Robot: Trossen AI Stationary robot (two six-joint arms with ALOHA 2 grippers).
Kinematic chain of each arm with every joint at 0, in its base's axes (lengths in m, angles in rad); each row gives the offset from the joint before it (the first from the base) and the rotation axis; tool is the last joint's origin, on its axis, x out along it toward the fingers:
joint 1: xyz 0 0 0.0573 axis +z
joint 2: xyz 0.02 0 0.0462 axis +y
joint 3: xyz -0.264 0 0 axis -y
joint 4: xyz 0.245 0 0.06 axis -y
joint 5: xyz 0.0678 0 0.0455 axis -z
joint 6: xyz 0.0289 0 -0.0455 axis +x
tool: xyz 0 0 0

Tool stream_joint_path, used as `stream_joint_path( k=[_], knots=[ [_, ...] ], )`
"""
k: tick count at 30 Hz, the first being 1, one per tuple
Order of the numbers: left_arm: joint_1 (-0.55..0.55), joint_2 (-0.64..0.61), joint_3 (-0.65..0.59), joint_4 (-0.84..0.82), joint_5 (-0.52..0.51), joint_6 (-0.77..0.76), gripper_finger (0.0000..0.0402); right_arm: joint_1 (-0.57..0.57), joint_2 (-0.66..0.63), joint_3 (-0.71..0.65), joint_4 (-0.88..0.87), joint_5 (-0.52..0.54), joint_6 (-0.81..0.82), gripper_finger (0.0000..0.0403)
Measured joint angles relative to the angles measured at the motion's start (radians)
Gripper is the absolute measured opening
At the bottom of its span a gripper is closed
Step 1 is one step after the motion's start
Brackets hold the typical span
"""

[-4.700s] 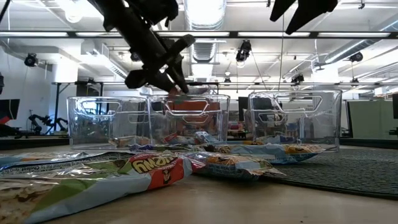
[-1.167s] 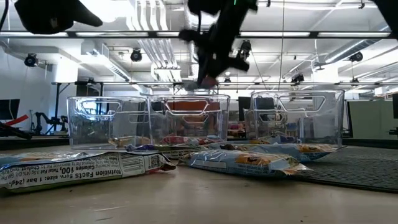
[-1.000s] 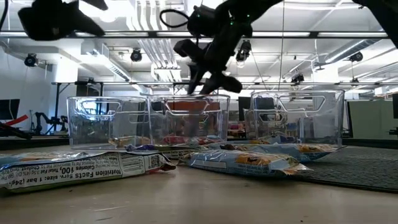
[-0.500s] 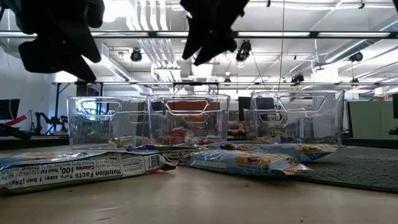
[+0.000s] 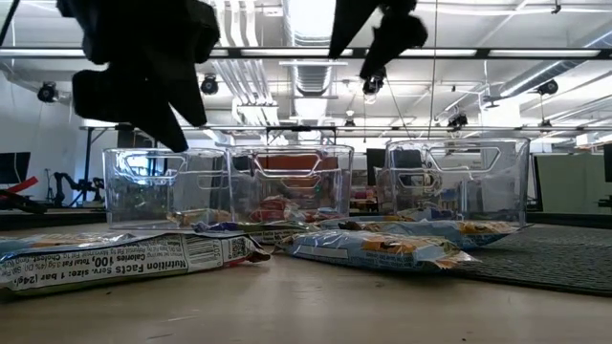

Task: Pick and place Granola Bars by type
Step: Put the red granola bar into the middle transparent bin

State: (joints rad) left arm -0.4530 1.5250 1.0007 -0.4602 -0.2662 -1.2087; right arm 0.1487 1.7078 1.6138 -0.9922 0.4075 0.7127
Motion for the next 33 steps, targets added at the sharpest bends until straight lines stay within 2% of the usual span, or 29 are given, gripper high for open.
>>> stream_joint_path(
  k=[6,12,20,30,33],
  knots=[
    [-0.005,0.181,0.213,-0.212,0.020,0.062,0.0167,0.049,-0.064,0.000,-0.073,0.042,0.141,0.0363],
    [-0.011,0.315,0.331,-0.220,0.117,0.091,0.0167,0.088,-0.081,0.000,-0.159,0.041,0.227,0.0363],
    [-0.015,0.425,0.374,-0.216,0.199,0.078,0.0167,0.144,-0.069,-0.007,-0.173,0.050,0.271,0.0364],
    [-0.018,0.434,0.371,-0.185,0.199,0.112,0.0168,0.175,-0.067,-0.019,-0.180,0.070,0.302,0.0364],
    [-0.027,0.414,0.369,-0.144,0.164,0.154,0.0168,0.174,-0.067,-0.020,-0.179,0.073,0.302,0.0364]
  ],
)
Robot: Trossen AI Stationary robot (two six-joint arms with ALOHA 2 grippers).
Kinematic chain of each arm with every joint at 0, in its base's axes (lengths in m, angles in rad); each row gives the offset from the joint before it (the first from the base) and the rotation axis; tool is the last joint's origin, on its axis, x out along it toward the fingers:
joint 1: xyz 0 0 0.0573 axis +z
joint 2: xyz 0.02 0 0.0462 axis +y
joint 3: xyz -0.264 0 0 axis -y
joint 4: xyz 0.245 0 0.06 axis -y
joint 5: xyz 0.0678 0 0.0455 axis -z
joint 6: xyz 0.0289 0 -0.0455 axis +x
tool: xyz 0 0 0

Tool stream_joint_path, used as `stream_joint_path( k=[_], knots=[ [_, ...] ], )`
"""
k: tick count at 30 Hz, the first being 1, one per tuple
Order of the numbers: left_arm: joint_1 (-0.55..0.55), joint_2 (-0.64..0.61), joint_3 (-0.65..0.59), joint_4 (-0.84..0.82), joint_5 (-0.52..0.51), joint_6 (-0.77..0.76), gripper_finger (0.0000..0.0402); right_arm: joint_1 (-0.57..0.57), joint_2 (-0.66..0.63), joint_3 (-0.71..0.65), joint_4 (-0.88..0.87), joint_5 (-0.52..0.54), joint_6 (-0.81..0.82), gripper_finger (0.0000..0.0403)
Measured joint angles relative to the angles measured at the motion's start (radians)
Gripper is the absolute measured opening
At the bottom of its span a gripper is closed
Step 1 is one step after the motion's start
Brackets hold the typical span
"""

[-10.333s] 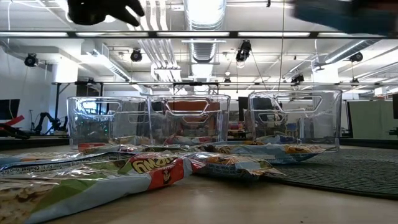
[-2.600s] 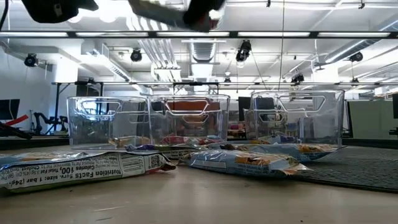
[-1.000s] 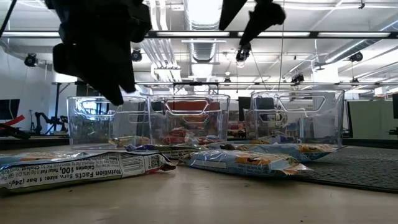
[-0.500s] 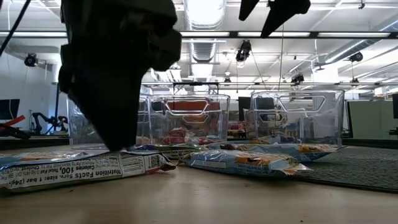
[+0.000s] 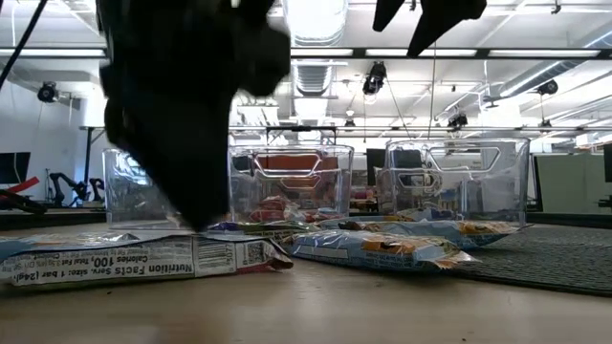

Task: Pick and place Granola Bars by type
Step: Put the red granola bar into the middle transparent bin

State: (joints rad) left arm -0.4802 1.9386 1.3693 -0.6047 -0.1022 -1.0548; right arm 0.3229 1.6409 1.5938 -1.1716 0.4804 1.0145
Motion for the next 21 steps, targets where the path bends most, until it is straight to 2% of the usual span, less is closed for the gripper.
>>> stream_joint_path(
  k=[6,17,21],
  knots=[
    [0.004,-0.047,0.001,0.021,-0.061,0.044,0.0168,0.000,0.000,-0.011,0.000,0.003,0.000,0.0364],
    [-0.002,-0.046,-0.016,0.048,-0.016,0.054,0.0168,0.000,0.000,-0.038,0.003,0.015,0.000,0.0364],
    [-0.013,-0.039,-0.018,0.048,-0.013,0.034,0.0183,0.000,0.000,-0.048,0.003,0.013,0.003,0.0364]
  ],
)
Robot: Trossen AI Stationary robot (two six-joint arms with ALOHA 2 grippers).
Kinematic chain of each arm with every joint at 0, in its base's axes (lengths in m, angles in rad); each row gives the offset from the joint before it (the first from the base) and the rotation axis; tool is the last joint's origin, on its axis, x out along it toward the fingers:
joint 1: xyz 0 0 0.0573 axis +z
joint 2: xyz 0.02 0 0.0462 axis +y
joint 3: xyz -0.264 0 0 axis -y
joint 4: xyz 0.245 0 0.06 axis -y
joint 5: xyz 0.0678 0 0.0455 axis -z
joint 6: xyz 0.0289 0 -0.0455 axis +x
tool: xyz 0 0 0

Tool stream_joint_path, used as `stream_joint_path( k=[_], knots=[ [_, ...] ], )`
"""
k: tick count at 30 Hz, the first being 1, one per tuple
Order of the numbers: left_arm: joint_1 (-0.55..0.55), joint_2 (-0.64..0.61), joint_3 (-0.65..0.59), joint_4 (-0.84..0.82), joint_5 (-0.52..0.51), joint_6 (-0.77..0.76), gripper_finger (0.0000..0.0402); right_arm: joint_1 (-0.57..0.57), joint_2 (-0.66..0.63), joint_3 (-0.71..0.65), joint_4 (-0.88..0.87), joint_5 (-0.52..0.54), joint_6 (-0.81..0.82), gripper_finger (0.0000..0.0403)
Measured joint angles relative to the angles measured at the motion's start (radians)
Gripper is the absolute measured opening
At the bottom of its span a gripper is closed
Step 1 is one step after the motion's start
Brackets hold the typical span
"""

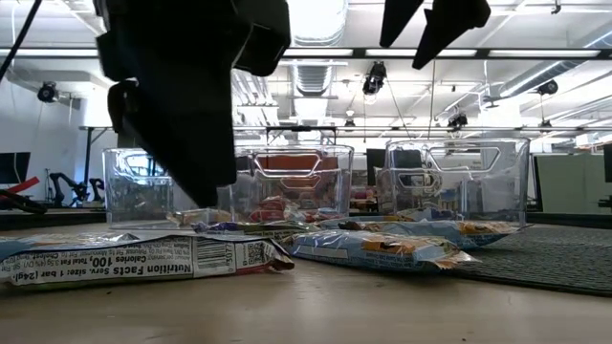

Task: Pick and place Granola Bars by type
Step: Put the red granola bar into the middle transparent bin

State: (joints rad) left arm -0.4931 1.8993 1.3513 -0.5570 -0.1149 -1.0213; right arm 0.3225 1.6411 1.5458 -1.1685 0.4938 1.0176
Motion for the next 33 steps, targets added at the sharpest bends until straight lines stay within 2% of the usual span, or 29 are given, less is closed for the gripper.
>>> stream_joint_path(
  k=[9,20,27,33],
  knots=[
    [-0.008,0.000,-0.020,0.004,0.000,-0.001,0.0261,0.000,0.000,-0.008,0.001,-0.001,0.023,0.0364],
    [-0.036,0.001,-0.048,0.033,-0.017,0.000,0.0264,0.000,0.000,-0.008,0.004,-0.005,0.031,0.0364],
    [-0.041,0.064,-0.051,0.050,-0.012,0.018,0.0264,0.000,0.000,-0.010,0.005,-0.005,0.030,0.0364],
    [-0.046,0.073,-0.050,0.045,-0.050,0.020,0.0263,0.000,0.000,-0.012,0.004,-0.005,0.031,0.0364]
  ],
)
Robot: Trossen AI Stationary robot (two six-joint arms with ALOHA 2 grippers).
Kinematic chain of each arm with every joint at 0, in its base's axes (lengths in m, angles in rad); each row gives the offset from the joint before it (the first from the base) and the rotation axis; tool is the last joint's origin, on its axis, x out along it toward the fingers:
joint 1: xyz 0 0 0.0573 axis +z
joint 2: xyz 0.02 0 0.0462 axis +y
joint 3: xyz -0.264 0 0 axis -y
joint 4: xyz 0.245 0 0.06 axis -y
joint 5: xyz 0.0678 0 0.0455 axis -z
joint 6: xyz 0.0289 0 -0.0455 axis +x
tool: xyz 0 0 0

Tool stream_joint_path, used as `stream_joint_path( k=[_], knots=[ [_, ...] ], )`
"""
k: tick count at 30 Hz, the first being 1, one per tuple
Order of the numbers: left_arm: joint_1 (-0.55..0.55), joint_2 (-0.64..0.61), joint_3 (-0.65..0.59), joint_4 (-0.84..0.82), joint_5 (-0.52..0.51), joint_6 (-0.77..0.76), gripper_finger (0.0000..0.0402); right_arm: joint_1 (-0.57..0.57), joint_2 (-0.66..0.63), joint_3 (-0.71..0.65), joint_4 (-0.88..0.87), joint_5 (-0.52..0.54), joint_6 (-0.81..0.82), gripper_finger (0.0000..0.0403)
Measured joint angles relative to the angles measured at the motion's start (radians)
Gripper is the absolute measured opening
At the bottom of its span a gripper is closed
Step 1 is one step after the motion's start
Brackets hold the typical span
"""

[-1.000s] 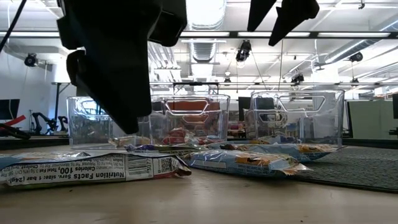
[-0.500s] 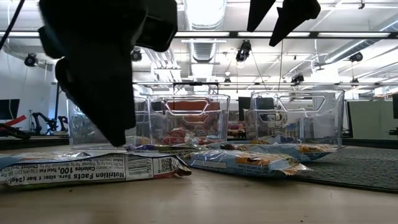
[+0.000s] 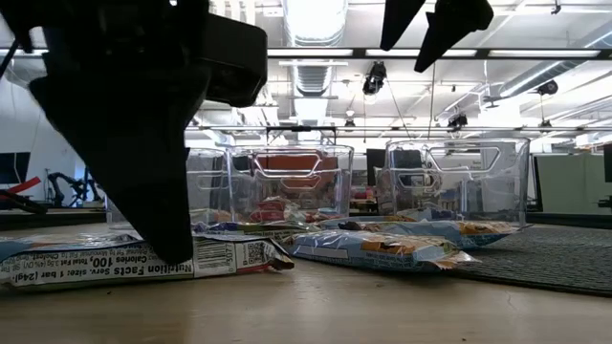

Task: Pick and place Granola Bars by type
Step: Put the red granola bar into the middle transparent bin

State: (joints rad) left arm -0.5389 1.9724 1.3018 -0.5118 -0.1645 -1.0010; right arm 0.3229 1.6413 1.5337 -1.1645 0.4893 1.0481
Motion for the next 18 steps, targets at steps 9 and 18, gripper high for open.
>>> stream_joint_path(
  k=[9,18],
  knots=[
    [0.000,0.002,-0.011,-0.199,-0.175,0.053,0.0210,0.000,0.000,-0.007,-0.003,0.015,-0.002,0.0364],
    [0.008,0.003,0.009,-0.241,-0.197,0.027,0.0159,0.000,0.001,-0.028,-0.003,0.017,-0.003,0.0364]
  ],
)
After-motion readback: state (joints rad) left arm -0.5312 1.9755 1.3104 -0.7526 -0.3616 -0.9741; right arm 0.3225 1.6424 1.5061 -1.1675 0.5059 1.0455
